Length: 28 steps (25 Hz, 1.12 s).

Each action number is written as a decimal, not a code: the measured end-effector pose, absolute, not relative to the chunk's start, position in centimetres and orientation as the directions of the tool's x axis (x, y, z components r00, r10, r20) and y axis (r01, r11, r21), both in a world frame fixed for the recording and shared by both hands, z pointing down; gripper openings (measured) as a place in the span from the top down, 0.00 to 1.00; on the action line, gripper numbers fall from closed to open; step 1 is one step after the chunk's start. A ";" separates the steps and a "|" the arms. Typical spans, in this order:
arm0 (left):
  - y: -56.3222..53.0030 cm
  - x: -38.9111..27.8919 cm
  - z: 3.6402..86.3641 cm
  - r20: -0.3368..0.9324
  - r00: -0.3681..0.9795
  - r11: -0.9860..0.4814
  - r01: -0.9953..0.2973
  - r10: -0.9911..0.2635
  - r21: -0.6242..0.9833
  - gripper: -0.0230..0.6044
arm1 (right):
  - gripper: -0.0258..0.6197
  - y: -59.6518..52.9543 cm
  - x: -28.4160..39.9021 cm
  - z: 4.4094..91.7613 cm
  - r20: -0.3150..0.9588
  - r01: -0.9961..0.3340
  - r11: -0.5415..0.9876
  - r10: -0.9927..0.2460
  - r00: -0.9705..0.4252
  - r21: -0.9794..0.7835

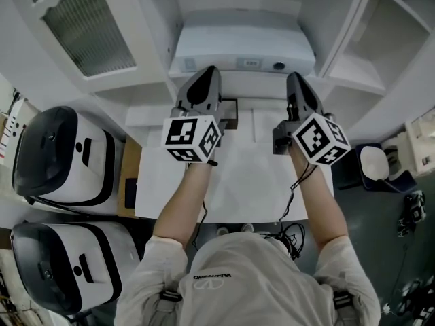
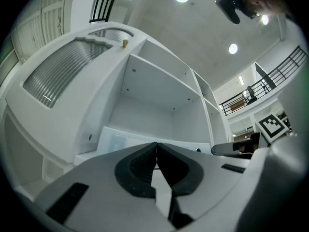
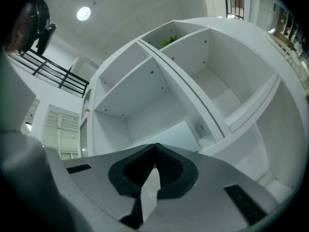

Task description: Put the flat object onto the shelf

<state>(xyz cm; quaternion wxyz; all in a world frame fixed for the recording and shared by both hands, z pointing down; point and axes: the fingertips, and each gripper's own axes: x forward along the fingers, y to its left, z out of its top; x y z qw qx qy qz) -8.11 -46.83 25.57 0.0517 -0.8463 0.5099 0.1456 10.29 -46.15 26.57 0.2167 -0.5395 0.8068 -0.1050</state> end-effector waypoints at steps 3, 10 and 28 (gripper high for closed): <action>-43.6 -9.1 25.3 -0.343 0.468 -0.498 -0.867 -0.815 -0.001 0.96 | 0.95 -42.9 11.5 26.8 -0.270 -0.854 0.400 -0.908 -0.321 -0.332; -36.6 -12.7 27.3 -0.357 0.462 -0.469 -0.880 -0.812 -0.072 0.96 | 0.95 -35.6 15.3 28.1 -0.316 -0.924 0.351 -0.903 -0.291 -0.150; -32.5 -18.3 34.7 -0.255 0.322 -0.329 -0.944 -0.912 -0.016 0.96 | 0.95 -31.1 20.9 34.4 -0.216 -0.940 0.254 -0.955 -0.205 -0.229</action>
